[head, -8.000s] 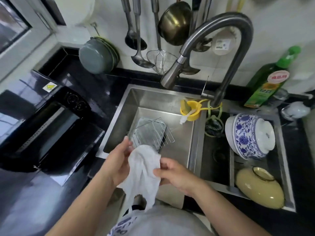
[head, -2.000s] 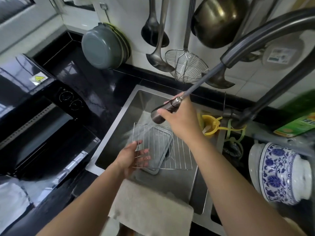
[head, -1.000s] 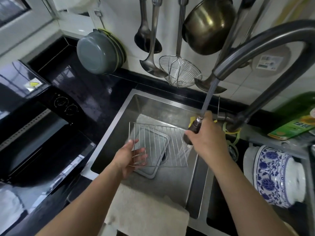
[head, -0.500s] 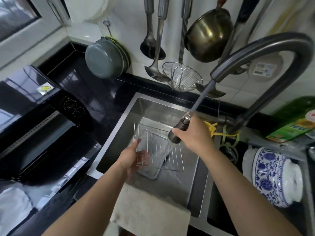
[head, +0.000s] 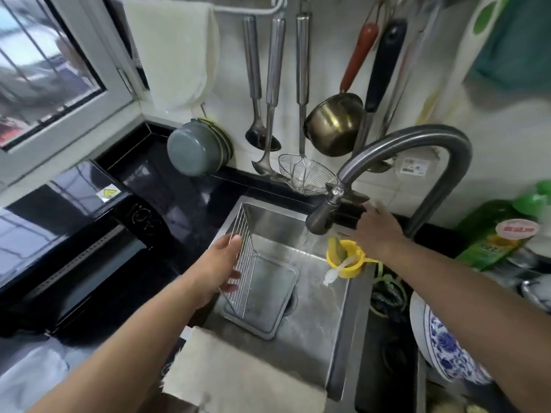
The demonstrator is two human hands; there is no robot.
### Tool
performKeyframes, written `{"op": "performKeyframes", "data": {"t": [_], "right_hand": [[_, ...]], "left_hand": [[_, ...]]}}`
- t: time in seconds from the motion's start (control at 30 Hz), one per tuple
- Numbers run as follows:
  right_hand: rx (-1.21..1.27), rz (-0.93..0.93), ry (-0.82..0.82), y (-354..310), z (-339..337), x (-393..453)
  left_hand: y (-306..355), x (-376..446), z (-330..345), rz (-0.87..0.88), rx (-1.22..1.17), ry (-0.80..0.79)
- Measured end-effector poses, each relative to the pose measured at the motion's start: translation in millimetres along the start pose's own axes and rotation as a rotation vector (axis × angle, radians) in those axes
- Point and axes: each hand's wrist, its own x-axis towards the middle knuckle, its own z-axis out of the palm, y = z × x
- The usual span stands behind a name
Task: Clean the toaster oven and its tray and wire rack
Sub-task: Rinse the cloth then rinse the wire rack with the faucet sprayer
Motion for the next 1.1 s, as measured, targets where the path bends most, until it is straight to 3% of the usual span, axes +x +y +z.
{"op": "performKeyframes", "data": {"t": [0.1, 0.27, 0.4, 0.5, 0.57, 0.67, 0.77, 0.83, 0.97, 1.03, 1.1], "right_hand": [[-0.046, 0.111, -0.025, 12.5, 13.5, 0.4], [0.148, 0.131, 0.188, 11.6, 30.3, -19.5], [0.429, 0.067, 0.299, -30.6, 44.5, -69.7], [0.847, 0.080, 0.383, -76.2, 54.2, -107.5], [1.137, 0.152, 0.261, -105.2, 62.3, -127.6], [1.497, 0.291, -0.041, -142.7, 63.1, -147.0], [1.671, 0.374, -0.143, -164.5, 61.4, -149.5], [1.816, 0.432, -0.179, -172.1, 55.7, -149.2], [2.327, 0.552, -0.256, -173.8, 40.7, -149.0], [2.305, 0.548, -0.198, -176.0, 37.1, -151.7], [2.206, 0.573, -0.037, -178.7, 32.7, -153.5]], "left_hand": [[10.7, -6.9, 2.7, -0.062, -0.049, 0.012], [0.4, -10.5, -6.3, -0.068, -0.123, 0.067], [-33.2, -5.6, -0.4, -0.221, -0.058, 0.182], [-53.8, -3.7, 7.6, -0.174, 0.003, 0.278], [-56.1, -5.4, 15.5, -0.209, -0.193, 0.241], [-70.2, -14.5, 20.7, -0.334, -0.158, 0.234], [-73.7, -22.3, 12.4, -0.271, -0.346, 0.136], [-74.6, -36.7, 2.7, -0.262, -0.468, 0.030], [-70.0, -61.7, -9.6, -0.192, -0.450, -0.045], [-70.8, -70.2, -19.5, -0.188, -0.473, -0.065], [-76.8, -70.2, -29.1, -0.165, -0.490, -0.056]]}}
